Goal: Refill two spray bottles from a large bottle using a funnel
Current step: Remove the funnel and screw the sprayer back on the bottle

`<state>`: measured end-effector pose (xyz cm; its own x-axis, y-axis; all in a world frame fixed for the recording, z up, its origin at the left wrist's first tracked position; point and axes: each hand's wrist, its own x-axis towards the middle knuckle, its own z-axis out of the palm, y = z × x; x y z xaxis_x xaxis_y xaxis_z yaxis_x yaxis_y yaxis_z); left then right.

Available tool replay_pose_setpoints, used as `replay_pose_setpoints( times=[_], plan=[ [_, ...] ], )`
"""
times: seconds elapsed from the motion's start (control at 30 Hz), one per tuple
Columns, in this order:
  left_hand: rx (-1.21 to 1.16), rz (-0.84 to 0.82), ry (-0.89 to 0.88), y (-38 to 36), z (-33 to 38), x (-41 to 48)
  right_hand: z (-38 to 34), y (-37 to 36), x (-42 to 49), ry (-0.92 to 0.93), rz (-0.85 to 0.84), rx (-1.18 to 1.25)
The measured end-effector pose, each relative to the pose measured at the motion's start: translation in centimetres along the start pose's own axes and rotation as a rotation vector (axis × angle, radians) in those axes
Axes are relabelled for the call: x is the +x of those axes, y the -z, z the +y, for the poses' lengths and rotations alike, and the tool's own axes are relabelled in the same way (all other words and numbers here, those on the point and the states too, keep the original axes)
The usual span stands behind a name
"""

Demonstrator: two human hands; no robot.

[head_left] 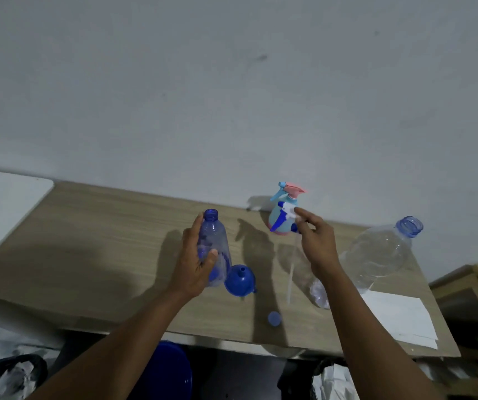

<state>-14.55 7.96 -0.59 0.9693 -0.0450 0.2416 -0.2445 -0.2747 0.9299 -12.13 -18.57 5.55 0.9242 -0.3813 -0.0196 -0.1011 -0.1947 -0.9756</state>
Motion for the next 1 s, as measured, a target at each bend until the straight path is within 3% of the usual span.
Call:
replay_pose_setpoints(
  times=[0.1, 0.27, 0.53, 0.7, 1.0],
  plan=[
    [-0.009, 0.031, -0.039, 0.0, 3.1, 0.3, -5.2, 1.1, -0.1, 0.166, 0.012, 0.039],
    [-0.144, -0.055, -0.143, -0.4, 8.8, 0.3, -14.4, 3.2, -1.4, 0.450, 0.041, 0.038],
    [-0.250, -0.095, -0.226, -1.4, 16.0, -0.7, -26.1, 6.8, -4.7, 0.685, 0.126, 0.198],
    [-0.228, -0.115, -0.257, -2.1, 18.0, -1.2, -29.4, 7.9, -6.1, 0.775, 0.131, 0.245],
    [-0.249, -0.139, -0.259, -2.6, 20.2, -2.3, -28.8, 8.1, -7.7, 0.755, 0.065, 0.199]
  ],
)
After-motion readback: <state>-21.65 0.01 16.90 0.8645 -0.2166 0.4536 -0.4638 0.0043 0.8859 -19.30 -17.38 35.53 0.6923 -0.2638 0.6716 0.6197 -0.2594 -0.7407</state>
